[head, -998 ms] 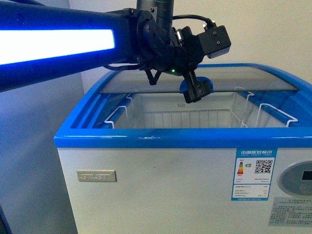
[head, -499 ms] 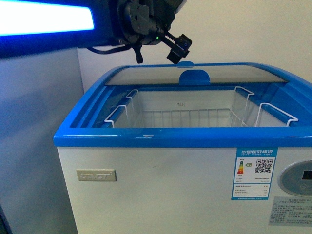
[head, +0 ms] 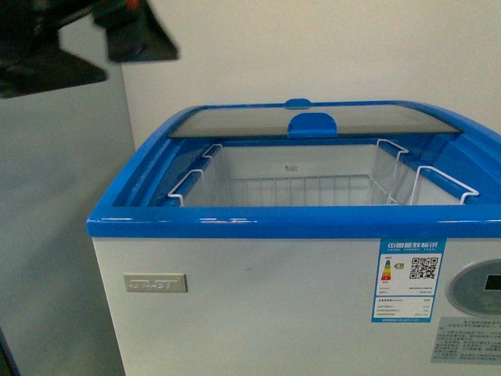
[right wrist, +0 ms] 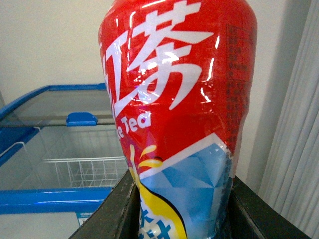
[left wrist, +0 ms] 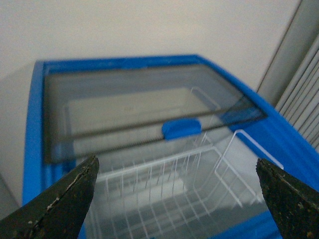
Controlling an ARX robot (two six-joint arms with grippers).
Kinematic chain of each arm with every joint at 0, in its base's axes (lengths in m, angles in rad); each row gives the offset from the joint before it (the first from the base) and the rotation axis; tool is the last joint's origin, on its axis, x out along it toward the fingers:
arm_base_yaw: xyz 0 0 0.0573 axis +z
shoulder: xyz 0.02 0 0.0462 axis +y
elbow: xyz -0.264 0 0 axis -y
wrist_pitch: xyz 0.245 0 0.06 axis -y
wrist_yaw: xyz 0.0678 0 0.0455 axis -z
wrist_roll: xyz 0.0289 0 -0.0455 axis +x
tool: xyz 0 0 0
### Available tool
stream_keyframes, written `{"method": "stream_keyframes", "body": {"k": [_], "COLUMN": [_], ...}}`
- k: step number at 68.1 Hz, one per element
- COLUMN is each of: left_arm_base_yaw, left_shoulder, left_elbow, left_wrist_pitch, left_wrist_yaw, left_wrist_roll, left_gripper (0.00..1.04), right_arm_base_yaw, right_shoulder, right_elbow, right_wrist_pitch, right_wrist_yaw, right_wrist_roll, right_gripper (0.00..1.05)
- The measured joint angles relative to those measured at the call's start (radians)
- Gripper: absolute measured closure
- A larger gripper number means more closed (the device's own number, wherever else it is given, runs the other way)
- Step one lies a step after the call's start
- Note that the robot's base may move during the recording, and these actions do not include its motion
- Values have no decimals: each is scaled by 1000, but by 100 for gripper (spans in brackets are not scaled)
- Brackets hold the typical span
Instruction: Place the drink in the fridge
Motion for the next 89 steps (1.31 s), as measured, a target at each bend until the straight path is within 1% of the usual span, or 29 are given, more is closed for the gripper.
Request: {"method": "stream_keyframes", "body": {"k": [2, 3, 6, 7, 10, 12, 15, 16, 18, 21, 22, 26, 27, 30, 31, 34, 36, 38, 41, 45, 50, 54, 58, 59, 64, 65, 70, 82, 89], "left_arm_base_yaw": [2, 8, 18, 31, 70, 108, 193, 204, 232, 240, 241, 241, 240, 239, 239, 240, 241, 243, 243, 242, 242, 242, 242, 242, 242, 242, 242, 242, 242], "left_shoulder": [-31, -63, -119, -161, -253, -324, -456, -476, -550, -598, -625, -662, -674, -687, -695, -712, -723, -740, -762, -785, -810, -832, -852, -860, -886, -891, -921, -984, -1017], "left_elbow": [-52, -104, -181, -234, -335, -408, -551, -575, -669, -736, -776, -840, -863, -889, -901, -921, -928, -937, -946, -960, -980, -994, -1006, -1009, -1021, -1023, -1036, -1058, -1067], "left_wrist_pitch": [50, 104, 178, 219, 279, 306, 335, 339, 353, 359, 360, 360, 360, 360, 360, 360, 360, 360, 359, 356, 349, 339, 330, 326, 311, 308, 291, 249, 226], "left_wrist_yaw": [-78, -158, -247, -298, -344, -340, -289, -286, -284, -280, -275, -262, -258, -253, -253, -258, -259, -261, -259, -256, -258, -258, -258, -258, -258, -258, -258, -258, -258], "left_wrist_roll": [7, 18, 32, 41, 50, 54, 59, 60, 60, 60, 61, 64, 64, 66, 67, 68, 68, 66, 69, 70, 71, 71, 71, 71, 71, 71, 71, 71, 71], "left_gripper": [14, 17, 23, 26, 33, 39, 49, 51, 58, 64, 67, 74, 78, 83, 87, 94, 97, 102, 102, 102, 102, 102, 102, 102, 102, 102, 102, 102, 102], "right_arm_base_yaw": [0, 0, 0, 0, 0, 0, -1, -1, -1, -9, -20, -55, -73, -108, -134, -192, -221, -260, -299, -317, -316, -302, -278, -267, -224, -216, -158, -65, -34], "right_shoulder": [0, 0, 0, 0, 0, 0, 0, 0, 0, 18, 30, 59, 69, 82, 87, 105, 120, 149, 198, 270, 367, 441, 520, 549, 625, 637, 726, 930, 1030], "right_elbow": [0, 0, 0, 0, 0, 0, 0, 0, 0, 26, 60, 121, 143, 164, 170, 173, 173, 174, 187, 222, 274, 316, 345, 354, 388, 396, 454, 607, 686], "right_wrist_pitch": [0, 0, 0, 0, 0, 0, 0, 0, -2, -74, -149, -300, -361, -438, -479, -530, -536, -528, -489, -431, -357, -296, -237, -221, -220, -227, -256, -224, -223], "right_wrist_yaw": [0, 0, 0, 0, 0, 3, 12, 12, 6, -23, -53, -122, -154, -204, -237, -298, -320, -345, -364, -370, -377, -405, -451, -469, -510, -511, -503, -476, -446], "right_wrist_roll": [0, 0, 0, 0, 0, 0, 0, 0, 0, -2, -10, -37, -50, -80, -111, -167, -188, -246, -310, -416, -539, -650, -773, -828, -1001, -1015, -1212, -1510, -1587], "right_gripper": [68, 68, 68, 68, 68, 68, 68, 68, 68, 68, 68, 68, 68, 68, 68, 68, 68, 68, 68, 68, 68, 68, 68, 68, 68, 68, 68, 68, 68]}}
